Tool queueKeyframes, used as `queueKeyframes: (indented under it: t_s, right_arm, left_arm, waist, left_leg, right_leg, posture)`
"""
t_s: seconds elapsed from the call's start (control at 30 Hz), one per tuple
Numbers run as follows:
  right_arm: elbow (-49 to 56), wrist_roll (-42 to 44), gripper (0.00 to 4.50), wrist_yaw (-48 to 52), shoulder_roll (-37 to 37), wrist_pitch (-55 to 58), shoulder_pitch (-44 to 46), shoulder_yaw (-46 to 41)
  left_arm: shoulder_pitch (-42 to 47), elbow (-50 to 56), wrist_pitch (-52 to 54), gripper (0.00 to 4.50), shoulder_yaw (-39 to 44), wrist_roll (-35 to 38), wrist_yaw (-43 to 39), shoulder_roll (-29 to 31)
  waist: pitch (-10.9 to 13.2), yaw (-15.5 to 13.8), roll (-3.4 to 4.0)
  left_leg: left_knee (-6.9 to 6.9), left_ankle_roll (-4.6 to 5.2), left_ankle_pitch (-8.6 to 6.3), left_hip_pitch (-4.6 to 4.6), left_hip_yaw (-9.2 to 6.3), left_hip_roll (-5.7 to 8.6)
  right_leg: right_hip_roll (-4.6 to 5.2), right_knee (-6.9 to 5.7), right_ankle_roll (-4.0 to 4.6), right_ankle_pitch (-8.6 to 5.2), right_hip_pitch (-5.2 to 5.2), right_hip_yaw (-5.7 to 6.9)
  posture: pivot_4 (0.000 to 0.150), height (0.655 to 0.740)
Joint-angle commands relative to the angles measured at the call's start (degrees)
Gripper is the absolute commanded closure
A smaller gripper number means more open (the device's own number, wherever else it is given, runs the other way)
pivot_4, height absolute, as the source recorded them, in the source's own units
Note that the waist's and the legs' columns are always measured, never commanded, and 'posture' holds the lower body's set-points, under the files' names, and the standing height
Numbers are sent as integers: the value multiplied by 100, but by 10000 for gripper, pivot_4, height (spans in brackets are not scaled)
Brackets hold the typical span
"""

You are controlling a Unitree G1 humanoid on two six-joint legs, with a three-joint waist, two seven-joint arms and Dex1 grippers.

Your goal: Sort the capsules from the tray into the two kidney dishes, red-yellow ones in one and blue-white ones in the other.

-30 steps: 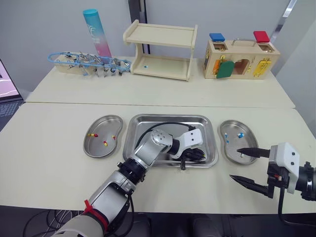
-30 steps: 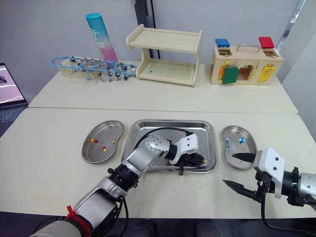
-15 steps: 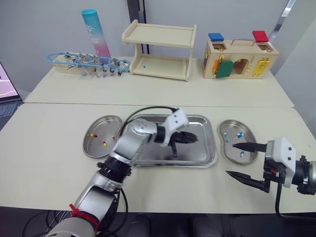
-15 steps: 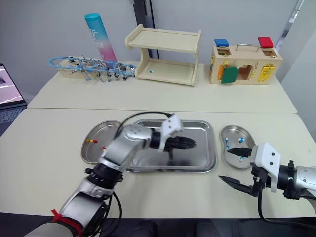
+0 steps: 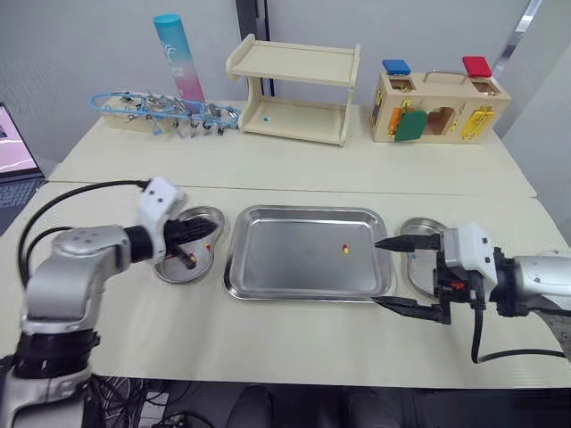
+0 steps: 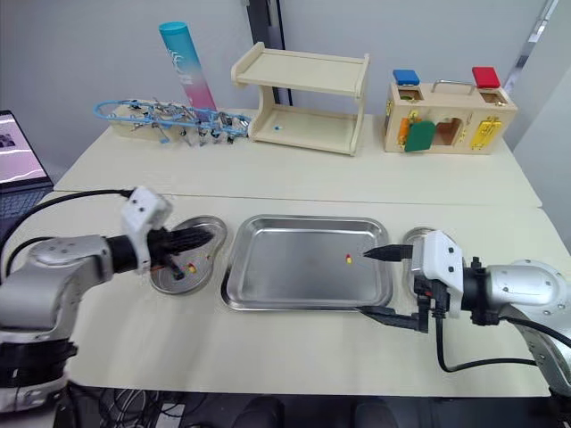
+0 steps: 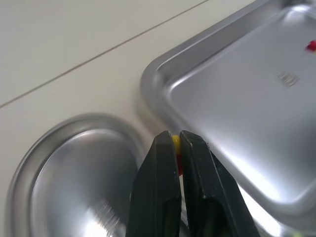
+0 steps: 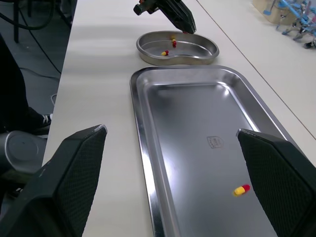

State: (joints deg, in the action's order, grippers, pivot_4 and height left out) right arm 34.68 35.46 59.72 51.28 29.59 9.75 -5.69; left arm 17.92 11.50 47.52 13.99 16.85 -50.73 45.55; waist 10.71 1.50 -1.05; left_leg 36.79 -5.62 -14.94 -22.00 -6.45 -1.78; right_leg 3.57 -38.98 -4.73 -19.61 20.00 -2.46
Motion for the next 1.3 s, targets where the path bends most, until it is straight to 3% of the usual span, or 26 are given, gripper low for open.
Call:
queueKeyframes:
  t_s: [0.03, 0.2, 0.37, 0.63, 0.7, 0.87, 1.1, 1.3]
  right_arm:
    - [-38, 34, 0, 62, -7, -67, 133, 31]
    - [-147, 16, 0, 112, -55, -104, 305, 179]
    - [-183, -11, 0, 140, -53, -114, 293, 193]
    - [-193, -19, 0, 152, -58, -106, 306, 199]
    - [-190, -28, 0, 144, -47, -111, 277, 171]
    - [-552, -272, 0, 48, 116, -267, -24, -341]
    - [-1638, -787, 0, 349, 564, -804, -554, -1178]
    - [-2862, -1351, 0, 733, 919, -1705, -824, -1469]
  left_arm:
    - [-159, 102, -97, 44757, 296, -17, 311, 103]
    - [-516, -126, -503, 44757, 411, -163, 691, 63]
    - [-530, -70, -374, 31508, 507, 56, 826, 73]
    - [-606, 90, -338, 4886, 699, 288, 852, 174]
    - [-648, 170, -509, 188, 938, 431, 821, 135]
    - [-1026, 260, -1103, 188, 1852, 697, 687, 145]
    - [-2152, -711, -1873, 188, 2890, 510, 431, 371]
    - [-2978, -1578, -2660, 188, 3312, 283, 408, 326]
  waist:
    - [0, -3, 0]
    - [0, 26, 0]
    - [0, 29, 0]
    - [0, 30, 0]
    - [0, 30, 0]
    - [0, 27, 0]
    - [0, 34, 1]
    - [0, 37, 1]
  left_leg:
    - [0, 0, 0, 0, 0, 0]
    - [-4, 0, 0, 0, 1, -1]
    - [-6, 0, 0, -3, 1, -1]
    - [-6, 0, 0, -3, 2, -1]
    - [-6, 0, 0, -3, 2, -1]
    - [-6, 0, 0, -4, 3, -2]
    - [-13, 1, 0, 2, 10, -2]
    - [-17, 1, -1, 3, 17, -3]
  right_leg:
    - [0, -1, 0, 0, 0, 0]
    - [-1, -4, 1, 0, 6, -3]
    - [-1, -4, 1, 0, 11, -3]
    - [-1, -5, 1, 0, 11, -3]
    - [-1, -5, 1, 0, 11, -3]
    - [0, -3, 1, 0, 12, -4]
    - [0, -4, 2, 0, 14, -10]
    - [1, -2, 3, 0, 17, -14]
  posture:
    - [1500, 7400]
    - [1500, 7400]
    - [1500, 7400]
    - [1500, 7400]
    - [1500, 7400]
    - [1500, 7400]
    - [1500, 7400]
    - [1500, 7400]
